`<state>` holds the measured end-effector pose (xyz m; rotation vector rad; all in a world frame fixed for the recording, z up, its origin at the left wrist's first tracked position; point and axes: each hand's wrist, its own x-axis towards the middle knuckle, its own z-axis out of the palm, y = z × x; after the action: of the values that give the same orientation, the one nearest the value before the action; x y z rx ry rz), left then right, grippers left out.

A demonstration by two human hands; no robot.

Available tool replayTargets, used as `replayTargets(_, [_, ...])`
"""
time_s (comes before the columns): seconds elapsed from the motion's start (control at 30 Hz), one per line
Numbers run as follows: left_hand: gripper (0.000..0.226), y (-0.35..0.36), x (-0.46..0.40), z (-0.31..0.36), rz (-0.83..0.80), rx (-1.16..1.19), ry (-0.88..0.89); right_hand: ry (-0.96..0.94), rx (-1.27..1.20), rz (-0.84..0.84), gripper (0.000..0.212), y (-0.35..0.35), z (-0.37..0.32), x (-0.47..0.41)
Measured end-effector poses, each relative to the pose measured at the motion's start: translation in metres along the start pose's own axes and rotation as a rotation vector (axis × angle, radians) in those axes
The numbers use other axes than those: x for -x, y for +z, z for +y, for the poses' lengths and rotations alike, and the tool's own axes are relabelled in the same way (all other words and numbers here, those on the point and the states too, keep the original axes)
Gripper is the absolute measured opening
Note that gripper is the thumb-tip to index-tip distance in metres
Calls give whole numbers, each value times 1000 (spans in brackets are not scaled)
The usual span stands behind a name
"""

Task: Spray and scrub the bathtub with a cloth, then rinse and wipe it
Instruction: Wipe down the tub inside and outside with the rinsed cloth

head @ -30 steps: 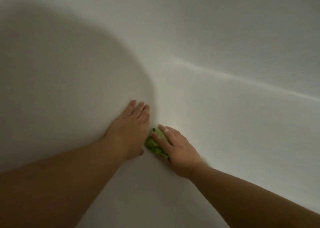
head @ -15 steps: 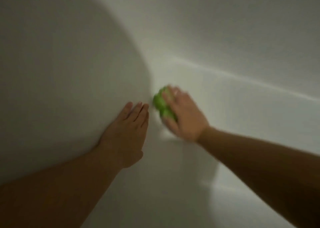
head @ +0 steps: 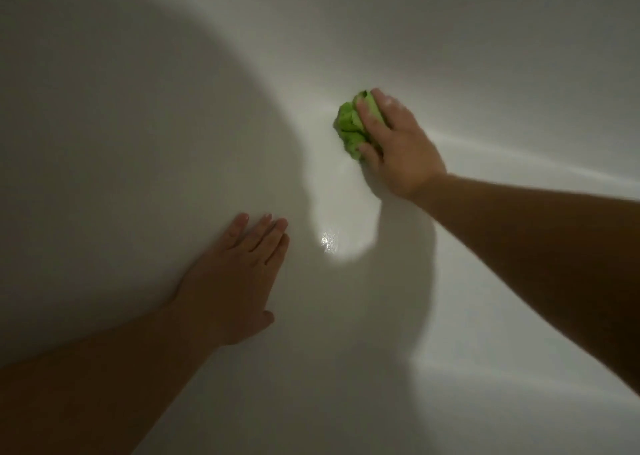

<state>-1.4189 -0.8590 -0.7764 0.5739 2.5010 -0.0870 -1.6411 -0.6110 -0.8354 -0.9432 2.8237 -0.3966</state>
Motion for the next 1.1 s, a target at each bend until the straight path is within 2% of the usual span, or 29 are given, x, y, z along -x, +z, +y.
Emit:
replayTargets(0.1, [121,-2,1,3,-22,17,2,-206,-159,-67,49,13,-59,85])
replayTargets(0.2, [120,-1,2,9,-112,7,6,-470,-262,-250,40,14,-107,191])
replayTargets(0.27, [124,3,1,14,-109,35,-5,-525,-267,-336,42,14,-104,215])
replayTargets(0.33, [128,6,-2,19,-101,69,-19,-572,-216,-339,42,19,-76,188])
replayTargets(0.4, [131,13,-8,24,-91,74,-19,-468,-101,-271,48,22,-37,133])
replayTargets(0.5, [133,20,-11,25,-49,117,-13,-131,-2,-84,58,-4,32,52])
replayTargets(0.6, [137,25,-14,27,16,94,0,26,31,-47,57,-18,52,35])
replayTargets(0.67, [136,25,-15,32,-6,131,-29,10,-13,-34,55,-5,28,70])
replayTargets(0.8, [134,23,-12,49,-86,173,-53,-380,-240,-197,43,14,-52,202])
replayTargets(0.87, [133,22,-10,58,-133,174,-56,-475,-298,-320,40,8,-76,252])
replayTargets(0.9, [132,21,-11,63,-151,169,-59,-491,-304,-369,40,-6,-82,255])
replayTargets(1.0, [133,25,-14,67,-154,171,-77,-408,-321,-326,44,-13,-43,207])
replayTargets(1.03, [134,28,-15,67,-142,181,-73,-429,-162,-311,52,-18,-23,176])
replayTargets(1.1, [134,36,-18,65,-81,214,-66,-298,-44,-208,52,-18,27,125])
